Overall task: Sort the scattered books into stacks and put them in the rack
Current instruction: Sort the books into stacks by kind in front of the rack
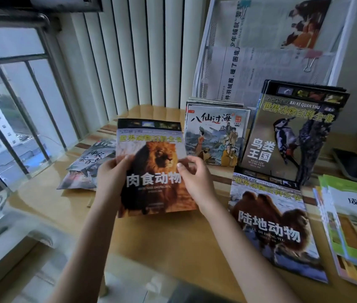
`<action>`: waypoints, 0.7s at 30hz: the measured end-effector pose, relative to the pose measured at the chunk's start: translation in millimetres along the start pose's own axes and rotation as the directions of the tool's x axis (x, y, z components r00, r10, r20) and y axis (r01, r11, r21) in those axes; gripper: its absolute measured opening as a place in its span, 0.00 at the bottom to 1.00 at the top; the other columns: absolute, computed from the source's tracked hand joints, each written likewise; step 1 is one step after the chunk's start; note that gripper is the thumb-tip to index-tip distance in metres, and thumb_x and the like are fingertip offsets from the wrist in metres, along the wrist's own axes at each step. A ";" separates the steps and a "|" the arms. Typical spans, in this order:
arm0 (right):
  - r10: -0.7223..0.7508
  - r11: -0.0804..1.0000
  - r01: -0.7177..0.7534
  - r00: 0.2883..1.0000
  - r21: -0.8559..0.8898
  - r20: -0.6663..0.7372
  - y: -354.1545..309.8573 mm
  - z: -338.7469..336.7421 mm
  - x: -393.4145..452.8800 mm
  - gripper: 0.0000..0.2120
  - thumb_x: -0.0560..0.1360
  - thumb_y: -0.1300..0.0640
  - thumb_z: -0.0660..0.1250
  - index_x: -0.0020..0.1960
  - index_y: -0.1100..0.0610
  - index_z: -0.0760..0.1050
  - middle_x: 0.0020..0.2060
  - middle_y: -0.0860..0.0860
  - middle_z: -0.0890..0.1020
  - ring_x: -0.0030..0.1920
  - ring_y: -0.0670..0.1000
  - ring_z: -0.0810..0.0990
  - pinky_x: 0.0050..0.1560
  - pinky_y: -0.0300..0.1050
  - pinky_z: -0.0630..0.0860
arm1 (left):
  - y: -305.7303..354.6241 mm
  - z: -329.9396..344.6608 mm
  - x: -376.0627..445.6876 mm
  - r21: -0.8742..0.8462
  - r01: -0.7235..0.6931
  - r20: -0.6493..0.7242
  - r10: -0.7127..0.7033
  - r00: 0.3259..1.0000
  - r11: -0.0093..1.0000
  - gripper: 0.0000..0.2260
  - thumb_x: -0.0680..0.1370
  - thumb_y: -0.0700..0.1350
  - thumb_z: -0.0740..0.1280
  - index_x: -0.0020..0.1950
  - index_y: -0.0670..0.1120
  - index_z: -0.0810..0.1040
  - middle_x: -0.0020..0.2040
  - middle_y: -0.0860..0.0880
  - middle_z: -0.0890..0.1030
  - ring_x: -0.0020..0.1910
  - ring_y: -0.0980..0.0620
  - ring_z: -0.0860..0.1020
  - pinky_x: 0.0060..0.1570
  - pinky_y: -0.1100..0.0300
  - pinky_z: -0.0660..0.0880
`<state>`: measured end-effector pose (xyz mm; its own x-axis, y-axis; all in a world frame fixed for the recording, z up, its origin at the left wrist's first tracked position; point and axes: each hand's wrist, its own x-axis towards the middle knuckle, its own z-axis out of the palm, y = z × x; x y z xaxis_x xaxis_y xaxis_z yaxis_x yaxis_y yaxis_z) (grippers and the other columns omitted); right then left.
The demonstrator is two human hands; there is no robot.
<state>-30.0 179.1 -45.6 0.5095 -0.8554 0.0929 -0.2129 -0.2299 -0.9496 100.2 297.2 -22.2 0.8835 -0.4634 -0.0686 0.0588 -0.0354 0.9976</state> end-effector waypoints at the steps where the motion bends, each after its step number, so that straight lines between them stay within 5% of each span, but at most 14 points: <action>1: 0.004 1.000 -0.005 0.999 -0.022 -0.036 1.5 -8.7 0.4 0.19 0.77 0.50 0.64 0.66 0.52 0.68 0.56 0.49 0.75 0.45 0.41 0.74 0.34 0.27 0.68 | 0.1 8.8 -2.7 0.003 0.009 0.035 -0.010 0.999 1.000 0.06 0.77 0.44 0.66 0.46 0.42 0.80 0.38 0.44 0.82 0.34 0.48 0.81 0.35 0.56 0.78; 4: 0.029 0.998 -0.036 0.988 -0.047 -0.155 6.5 -42.3 1.6 0.20 0.78 0.50 0.63 0.67 0.55 0.68 0.50 0.46 0.75 0.39 0.38 0.72 0.32 0.28 0.66 | 2.4 38.6 -11.2 0.034 0.009 0.133 -0.013 0.991 0.999 0.05 0.77 0.40 0.65 0.49 0.40 0.79 0.41 0.42 0.83 0.37 0.46 0.82 0.37 0.53 0.80; 7: 0.050 0.998 -0.057 0.969 -0.022 -0.241 9.1 -75.7 0.9 0.23 0.78 0.49 0.63 0.70 0.57 0.66 0.54 0.47 0.77 0.48 0.45 0.75 0.43 0.34 0.69 | 2.4 70.4 -20.0 0.026 -0.014 0.219 0.008 0.976 1.000 0.05 0.76 0.40 0.66 0.51 0.43 0.79 0.45 0.41 0.83 0.43 0.42 0.83 0.46 0.46 0.80; 12: -0.118 0.992 0.097 0.928 -0.078 -0.354 19.0 -120.7 4.3 0.21 0.77 0.57 0.65 0.69 0.51 0.64 0.51 0.49 0.77 0.50 0.49 0.77 0.46 0.40 0.75 | 4.5 118.9 -35.1 -0.026 -0.177 0.249 0.178 0.952 0.984 0.07 0.76 0.41 0.67 0.52 0.49 0.77 0.48 0.47 0.82 0.48 0.45 0.82 0.50 0.45 0.79; 17: -0.308 0.951 0.218 0.722 -0.218 -0.620 21.6 -172.0 29.5 0.23 0.75 0.63 0.67 0.67 0.51 0.66 0.50 0.52 0.78 0.48 0.53 0.79 0.46 0.44 0.77 | 21.3 192.1 -30.1 -0.035 -0.509 0.331 0.491 0.806 0.860 0.12 0.79 0.39 0.62 0.63 0.41 0.72 0.55 0.47 0.78 0.56 0.49 0.77 0.57 0.50 0.76; 21: -0.293 0.956 0.191 0.527 -0.224 -0.798 30.2 -205.6 65.3 0.24 0.75 0.65 0.65 0.67 0.48 0.65 0.59 0.56 0.77 0.58 0.55 0.77 0.56 0.52 0.76 | 18.3 262.0 -23.0 0.062 -0.638 0.466 0.543 0.698 0.767 0.26 0.79 0.34 0.57 0.76 0.43 0.56 0.71 0.41 0.64 0.70 0.46 0.63 0.69 0.60 0.58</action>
<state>-174.6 20.9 -6.7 -0.3342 -0.7537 0.5659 -0.2929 -0.4877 -0.8224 -40.8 75.2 -3.5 0.4323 -0.7554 0.4924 -0.5475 0.2140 0.8090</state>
